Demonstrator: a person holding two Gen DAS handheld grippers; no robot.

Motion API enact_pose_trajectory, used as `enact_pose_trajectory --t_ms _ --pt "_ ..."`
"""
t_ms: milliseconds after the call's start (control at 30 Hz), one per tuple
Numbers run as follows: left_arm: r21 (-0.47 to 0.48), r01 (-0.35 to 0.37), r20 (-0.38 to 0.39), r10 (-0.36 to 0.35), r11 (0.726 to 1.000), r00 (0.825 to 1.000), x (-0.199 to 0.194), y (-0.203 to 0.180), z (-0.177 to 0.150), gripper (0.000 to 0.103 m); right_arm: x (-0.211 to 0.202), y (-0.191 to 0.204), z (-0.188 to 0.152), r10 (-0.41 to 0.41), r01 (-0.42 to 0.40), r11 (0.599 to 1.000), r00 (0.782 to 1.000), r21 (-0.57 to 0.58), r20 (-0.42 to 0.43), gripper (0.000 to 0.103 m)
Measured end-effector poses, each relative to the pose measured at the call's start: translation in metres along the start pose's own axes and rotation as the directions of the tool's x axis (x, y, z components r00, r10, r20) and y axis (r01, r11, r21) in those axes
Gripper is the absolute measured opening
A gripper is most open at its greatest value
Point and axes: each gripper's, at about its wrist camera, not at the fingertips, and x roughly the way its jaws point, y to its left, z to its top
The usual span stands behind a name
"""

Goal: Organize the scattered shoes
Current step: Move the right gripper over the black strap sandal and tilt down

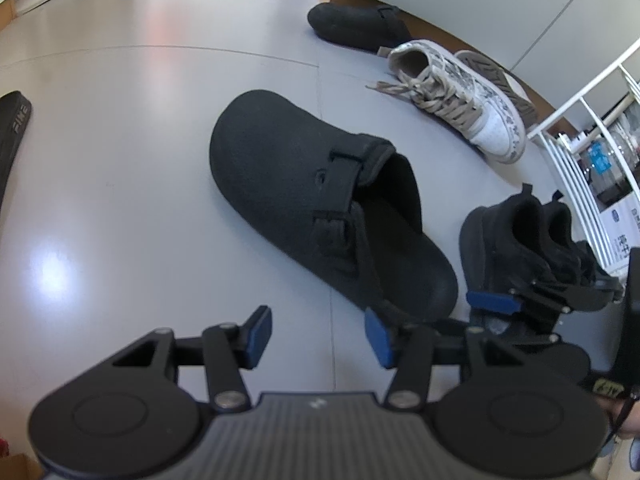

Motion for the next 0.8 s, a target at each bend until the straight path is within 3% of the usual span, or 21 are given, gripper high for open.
enact_pose_trajectory --t_ms 333,500,700,800 --pt "-0.001 -0.005 -0.004 0.005 1.000 1.000 -0.002 0.004 -0.001 0.055 0.019 -0.005 0.030 -0.044 0.043 0.999 0.999 0.030 0.008 0.046" --pt "-0.006 -0.007 -0.001 0.007 1.000 1.000 -0.003 0.007 0.002 0.055 0.027 -0.015 0.048 -0.056 0.055 0.989 0.998 0.137 0.005 0.047" --pt "-0.029 -0.028 0.025 0.028 0.999 0.999 -0.009 0.017 0.007 0.055 0.011 -0.022 0.060 0.000 -0.018 0.966 0.997 0.260 0.072 0.050" --pt "-0.044 -0.044 0.038 0.046 0.998 0.998 -0.010 0.022 0.010 0.055 0.005 -0.025 0.068 0.090 -0.121 0.937 0.990 0.328 0.110 0.050"
